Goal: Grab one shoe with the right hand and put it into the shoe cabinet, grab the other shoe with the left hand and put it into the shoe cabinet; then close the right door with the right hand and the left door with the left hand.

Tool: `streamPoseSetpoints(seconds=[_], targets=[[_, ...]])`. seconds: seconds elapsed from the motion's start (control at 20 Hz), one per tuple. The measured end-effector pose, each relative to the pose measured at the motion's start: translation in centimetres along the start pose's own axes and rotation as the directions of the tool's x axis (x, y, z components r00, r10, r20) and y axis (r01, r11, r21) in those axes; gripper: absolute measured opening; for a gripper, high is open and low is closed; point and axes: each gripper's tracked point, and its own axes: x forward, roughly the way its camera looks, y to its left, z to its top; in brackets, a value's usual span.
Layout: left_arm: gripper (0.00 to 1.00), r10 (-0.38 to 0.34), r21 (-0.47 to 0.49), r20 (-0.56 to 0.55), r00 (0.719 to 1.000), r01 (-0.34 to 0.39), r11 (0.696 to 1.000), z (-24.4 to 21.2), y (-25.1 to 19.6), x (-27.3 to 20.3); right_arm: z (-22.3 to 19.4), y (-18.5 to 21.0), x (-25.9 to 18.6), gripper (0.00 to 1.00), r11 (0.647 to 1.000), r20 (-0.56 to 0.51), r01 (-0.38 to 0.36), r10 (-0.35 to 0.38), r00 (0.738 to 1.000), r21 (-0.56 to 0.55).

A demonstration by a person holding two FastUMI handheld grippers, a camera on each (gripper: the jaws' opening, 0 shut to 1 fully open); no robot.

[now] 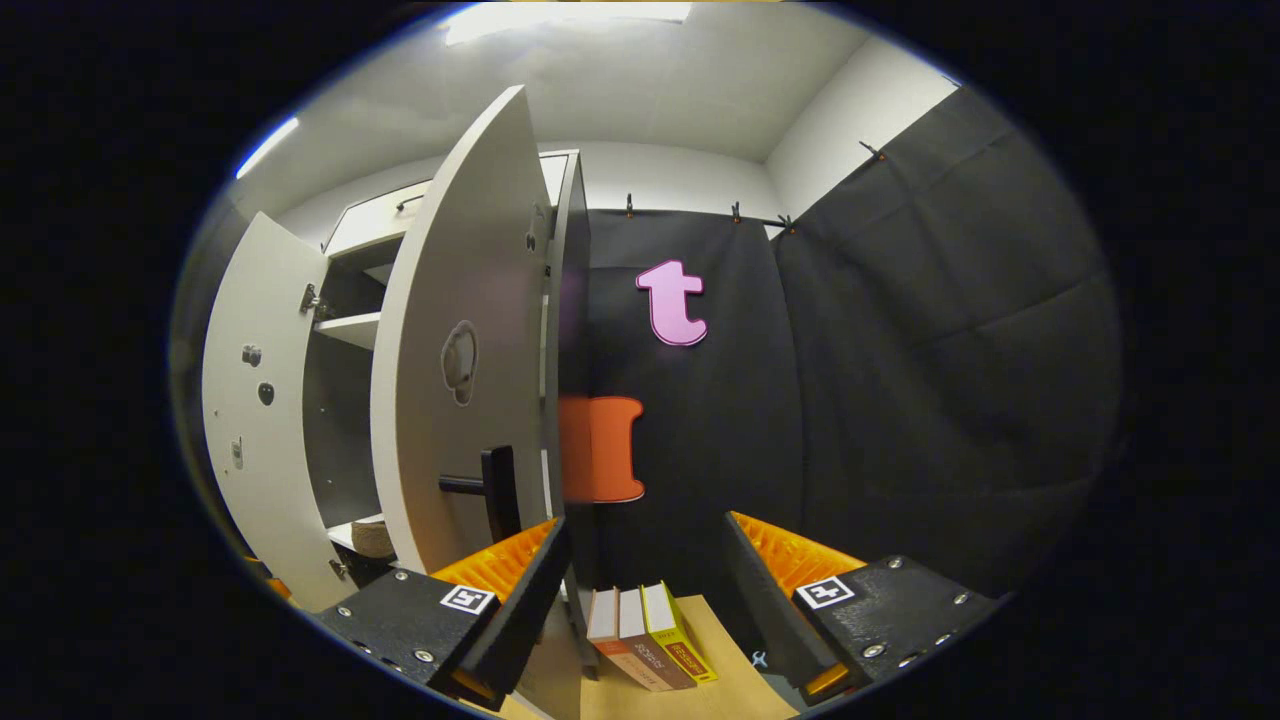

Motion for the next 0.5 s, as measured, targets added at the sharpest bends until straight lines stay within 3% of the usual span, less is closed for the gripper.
streamPoseSetpoints(seconds=[0.1,0.15,0.5], targets=[[0.99,0.004,-0.002,0.002,1.000,-0.004,1.000,0.0,0.2,0.2,0.0,0.3,0.1,0.91,1.000,0.013,-0.004,0.004,1.000,-0.021],[0.95,0.005,-0.003,0.002,1.000,-0.005,1.000,0.1,0.4,0.3,0.0,0.6,0.2,0.90,1.000,0.013,-0.002,0.003,1.000,-0.029],[0.95,-0.016,-0.019,0.006,1.000,0.017,1.000,0.3,0.6,0.9,0.2,2.4,-0.2,0.88,0.999,0.027,-0.008,0.009,1.000,-0.043]])
